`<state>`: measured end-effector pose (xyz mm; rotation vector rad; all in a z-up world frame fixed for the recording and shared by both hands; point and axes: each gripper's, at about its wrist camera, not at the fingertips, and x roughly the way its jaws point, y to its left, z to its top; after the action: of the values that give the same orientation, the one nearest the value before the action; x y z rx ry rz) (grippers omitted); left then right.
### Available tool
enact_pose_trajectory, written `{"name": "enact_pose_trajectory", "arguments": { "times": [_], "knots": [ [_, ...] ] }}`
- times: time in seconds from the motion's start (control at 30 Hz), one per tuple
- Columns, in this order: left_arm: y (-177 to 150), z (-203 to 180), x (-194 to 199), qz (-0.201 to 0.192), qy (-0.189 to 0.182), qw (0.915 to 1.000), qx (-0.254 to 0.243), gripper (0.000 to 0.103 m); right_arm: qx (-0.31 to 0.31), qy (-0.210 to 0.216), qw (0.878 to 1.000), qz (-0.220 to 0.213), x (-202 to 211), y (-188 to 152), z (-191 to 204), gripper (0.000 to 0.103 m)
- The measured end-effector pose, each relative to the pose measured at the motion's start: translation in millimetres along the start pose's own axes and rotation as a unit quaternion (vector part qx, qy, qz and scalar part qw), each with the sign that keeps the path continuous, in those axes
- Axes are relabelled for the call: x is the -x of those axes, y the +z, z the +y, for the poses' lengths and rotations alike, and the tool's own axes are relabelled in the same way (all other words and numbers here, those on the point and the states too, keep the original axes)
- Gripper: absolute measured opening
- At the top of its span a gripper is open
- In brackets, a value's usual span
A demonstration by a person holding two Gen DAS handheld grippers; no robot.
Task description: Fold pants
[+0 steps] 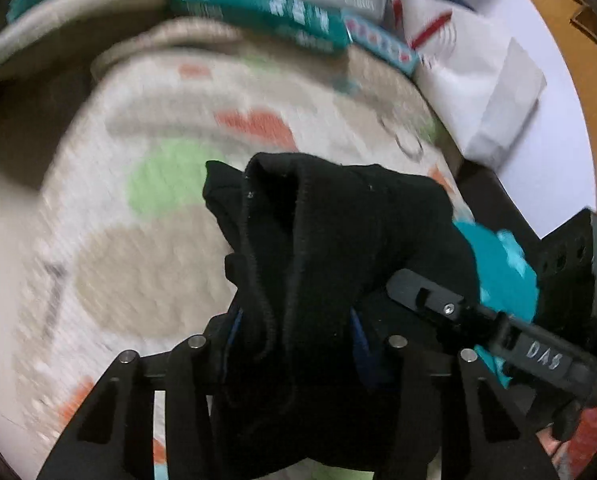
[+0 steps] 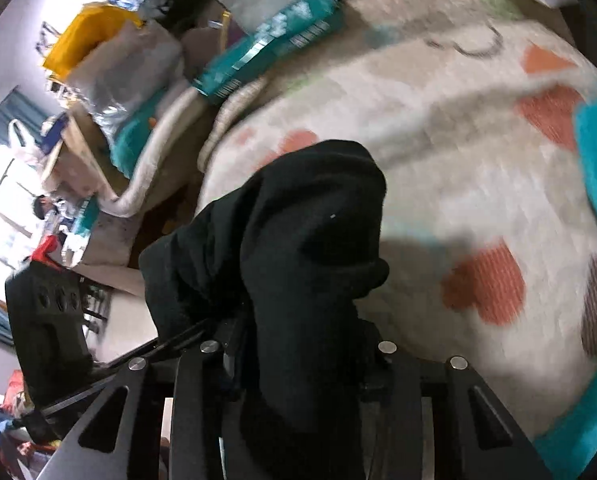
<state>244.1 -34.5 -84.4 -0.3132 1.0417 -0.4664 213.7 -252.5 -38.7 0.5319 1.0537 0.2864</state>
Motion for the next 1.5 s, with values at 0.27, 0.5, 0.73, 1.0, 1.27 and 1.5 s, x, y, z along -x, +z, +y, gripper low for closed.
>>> {"name": "enact_pose_trajectory", "arguments": {
  "times": [0.27,0.5,0.73,1.0,1.27,1.5],
  "knots": [
    [16,57,-16,0.031,0.035,0.9944,0.095,0.062,0.048,-0.108,0.993,0.026,-43,0,16,0.066],
    [20,62,-19,0.023,0.023,0.9920,0.122,0.068,0.077,-0.128,0.989,-0.008,-5,-39,18,0.077],
    [7,47,-8,0.015,0.055,0.9944,0.089,0.075,0.043,-0.131,0.990,-0.014,17,-53,10,0.082],
    [-60,-29,74,-0.100,0.218,0.9673,-0.082,0.075,0.049,-0.170,0.982,-0.064,80,-105,17,0.084],
    [-124,-48,83,-0.052,0.228,0.9689,-0.080,0.075,0.035,-0.176,0.983,-0.039,79,-129,13,0.084],
    [-146,-66,93,-0.049,0.225,0.9684,-0.095,0.075,0.052,-0.215,0.973,-0.064,96,-136,16,0.084]
  ]
}}
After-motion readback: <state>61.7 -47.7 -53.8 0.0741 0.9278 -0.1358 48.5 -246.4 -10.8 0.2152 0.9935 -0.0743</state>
